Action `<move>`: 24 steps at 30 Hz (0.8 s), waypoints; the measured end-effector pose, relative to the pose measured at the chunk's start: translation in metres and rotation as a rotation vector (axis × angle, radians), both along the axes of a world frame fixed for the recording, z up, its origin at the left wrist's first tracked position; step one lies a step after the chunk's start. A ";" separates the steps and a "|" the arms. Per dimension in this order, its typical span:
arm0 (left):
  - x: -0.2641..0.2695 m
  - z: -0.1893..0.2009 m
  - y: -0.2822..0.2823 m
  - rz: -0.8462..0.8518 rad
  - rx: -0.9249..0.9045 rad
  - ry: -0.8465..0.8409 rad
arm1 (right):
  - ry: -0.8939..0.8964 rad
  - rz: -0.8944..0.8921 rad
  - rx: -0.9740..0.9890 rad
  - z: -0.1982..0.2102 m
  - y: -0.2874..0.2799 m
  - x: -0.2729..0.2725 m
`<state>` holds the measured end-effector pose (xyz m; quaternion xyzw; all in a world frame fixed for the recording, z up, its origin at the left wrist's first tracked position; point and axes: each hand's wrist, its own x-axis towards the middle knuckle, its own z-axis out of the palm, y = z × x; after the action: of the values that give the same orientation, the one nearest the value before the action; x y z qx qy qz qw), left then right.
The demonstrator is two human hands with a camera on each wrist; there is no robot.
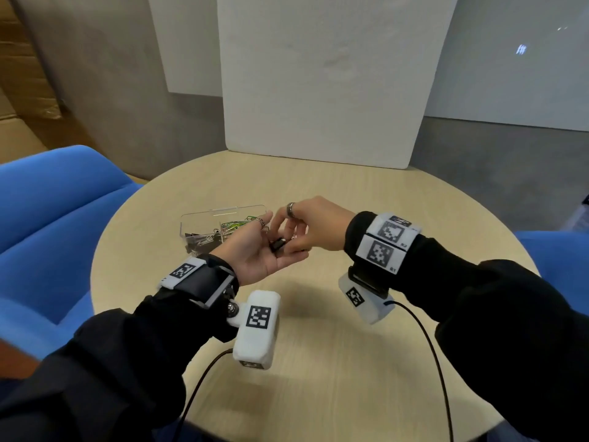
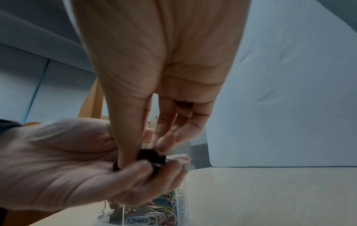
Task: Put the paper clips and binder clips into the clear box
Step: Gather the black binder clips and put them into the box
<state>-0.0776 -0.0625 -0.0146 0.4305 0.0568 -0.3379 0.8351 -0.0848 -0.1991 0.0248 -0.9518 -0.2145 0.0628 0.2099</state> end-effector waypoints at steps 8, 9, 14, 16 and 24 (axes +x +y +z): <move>0.009 0.004 0.028 0.079 -0.007 0.059 | -0.249 -0.225 0.282 0.002 0.001 0.018; 0.010 0.006 0.035 0.091 0.009 0.044 | -0.244 -0.254 0.280 0.002 0.000 0.022; 0.021 0.027 0.081 0.182 0.171 -0.134 | -0.189 -0.210 0.120 -0.010 0.016 0.036; 0.028 0.034 0.097 0.216 0.282 -0.212 | -0.177 -0.172 0.007 -0.016 0.029 0.042; 0.046 0.023 0.109 0.044 1.248 -0.776 | -0.102 -0.038 -0.287 -0.033 0.066 0.053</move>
<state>-0.0315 0.0470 0.0082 0.9131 -0.0525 -0.0493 0.4014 -0.0319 -0.1335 -0.0084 -0.9779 -0.1957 0.0405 0.0619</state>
